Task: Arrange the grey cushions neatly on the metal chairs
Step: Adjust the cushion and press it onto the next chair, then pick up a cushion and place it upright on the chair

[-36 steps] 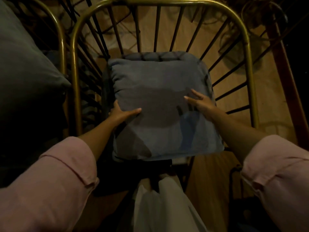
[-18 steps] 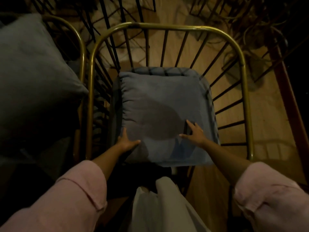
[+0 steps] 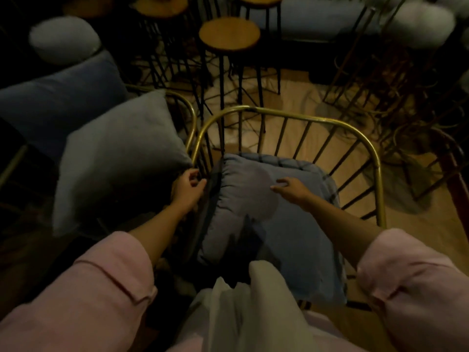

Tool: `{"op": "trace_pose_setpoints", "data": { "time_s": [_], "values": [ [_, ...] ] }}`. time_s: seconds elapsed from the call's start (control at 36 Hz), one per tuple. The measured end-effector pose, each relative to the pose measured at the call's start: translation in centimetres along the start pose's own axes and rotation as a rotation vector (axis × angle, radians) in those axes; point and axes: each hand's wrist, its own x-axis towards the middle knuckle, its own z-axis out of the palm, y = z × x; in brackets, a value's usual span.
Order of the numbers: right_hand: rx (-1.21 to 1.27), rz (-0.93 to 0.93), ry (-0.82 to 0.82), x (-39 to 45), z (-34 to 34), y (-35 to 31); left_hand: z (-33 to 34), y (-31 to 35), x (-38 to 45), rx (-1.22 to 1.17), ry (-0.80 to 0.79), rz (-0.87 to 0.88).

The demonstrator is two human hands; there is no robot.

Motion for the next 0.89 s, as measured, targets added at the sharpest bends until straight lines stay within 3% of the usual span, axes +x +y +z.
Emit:
{"op": "trace_pose_setpoints", "data": {
  "time_s": [0.17, 0.44, 0.56, 0.89],
  "values": [
    [-0.083, -0.211, -0.089, 0.7, 1.4, -8.6, -7.6, 2.3, -0.5, -0.006, 0.171, 0.056],
    [-0.171, -0.380, -0.191, 2.5, 8.1, -21.4, -20.8, -4.3, 1.9, 0.001, 0.392, -0.159],
    [-0.194, -0.362, -0.201, 4.3, 11.4, -25.4, -25.2, -8.0, 3.9, -0.017, 0.420, -0.299],
    [-0.046, -0.086, -0.054, 11.8, 21.0, -33.8, -33.2, -17.6, 14.3, -0.274, 0.227, -0.524]
  ]
}}
